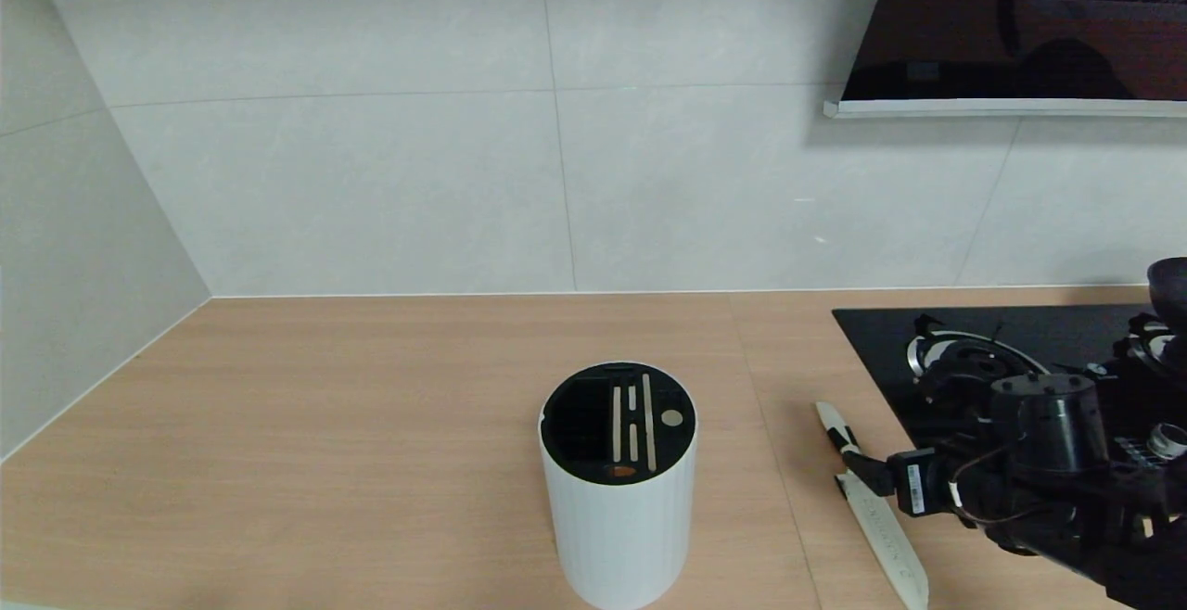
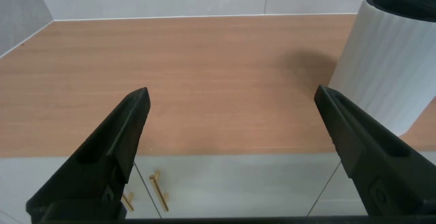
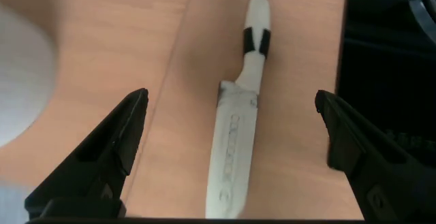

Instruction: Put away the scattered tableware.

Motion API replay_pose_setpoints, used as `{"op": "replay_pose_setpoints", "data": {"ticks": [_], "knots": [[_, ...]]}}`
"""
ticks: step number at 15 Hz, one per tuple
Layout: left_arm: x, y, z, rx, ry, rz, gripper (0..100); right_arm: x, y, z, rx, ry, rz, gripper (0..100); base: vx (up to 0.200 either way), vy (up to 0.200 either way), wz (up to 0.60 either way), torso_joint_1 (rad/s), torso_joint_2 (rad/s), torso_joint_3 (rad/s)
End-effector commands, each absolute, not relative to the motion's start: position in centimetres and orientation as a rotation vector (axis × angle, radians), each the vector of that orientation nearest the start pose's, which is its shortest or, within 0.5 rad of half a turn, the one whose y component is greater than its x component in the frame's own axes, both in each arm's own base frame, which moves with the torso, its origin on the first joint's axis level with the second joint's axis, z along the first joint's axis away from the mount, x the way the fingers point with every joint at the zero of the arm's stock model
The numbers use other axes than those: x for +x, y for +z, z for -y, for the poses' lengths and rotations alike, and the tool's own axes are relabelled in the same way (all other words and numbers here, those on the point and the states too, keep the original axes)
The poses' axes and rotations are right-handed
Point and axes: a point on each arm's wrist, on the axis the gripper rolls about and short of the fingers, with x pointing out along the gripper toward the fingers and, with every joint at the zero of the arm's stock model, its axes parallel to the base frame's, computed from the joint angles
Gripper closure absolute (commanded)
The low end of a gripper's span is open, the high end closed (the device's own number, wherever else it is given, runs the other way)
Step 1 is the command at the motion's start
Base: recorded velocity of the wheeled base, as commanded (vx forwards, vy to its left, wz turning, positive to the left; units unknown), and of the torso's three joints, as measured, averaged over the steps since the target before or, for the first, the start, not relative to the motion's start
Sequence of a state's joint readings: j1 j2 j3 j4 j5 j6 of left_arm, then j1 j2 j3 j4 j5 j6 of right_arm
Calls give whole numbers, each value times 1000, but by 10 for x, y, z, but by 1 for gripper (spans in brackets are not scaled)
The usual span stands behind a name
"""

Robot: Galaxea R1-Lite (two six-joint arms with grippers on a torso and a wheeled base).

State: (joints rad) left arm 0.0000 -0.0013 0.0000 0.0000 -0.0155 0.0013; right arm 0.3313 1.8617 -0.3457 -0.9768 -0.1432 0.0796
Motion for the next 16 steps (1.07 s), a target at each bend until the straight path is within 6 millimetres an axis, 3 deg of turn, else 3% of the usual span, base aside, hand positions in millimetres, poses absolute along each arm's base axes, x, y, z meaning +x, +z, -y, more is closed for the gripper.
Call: {"op": "replay_pose_setpoints", "data": {"ticks": [1,5,16], "knots": [[-23,75,0,2,-15,0,0,254,32,-92,-76,130,-594,0,0,0,0,0,0,0],[-23,75,0,2,-15,0,0,268,4,-96,-83,61,-533,0,0,0,0,0,0,0],[-23,75,0,2,-14,0,0,268,-17,-99,-79,59,-595,0,0,0,0,0,0,0]]}}
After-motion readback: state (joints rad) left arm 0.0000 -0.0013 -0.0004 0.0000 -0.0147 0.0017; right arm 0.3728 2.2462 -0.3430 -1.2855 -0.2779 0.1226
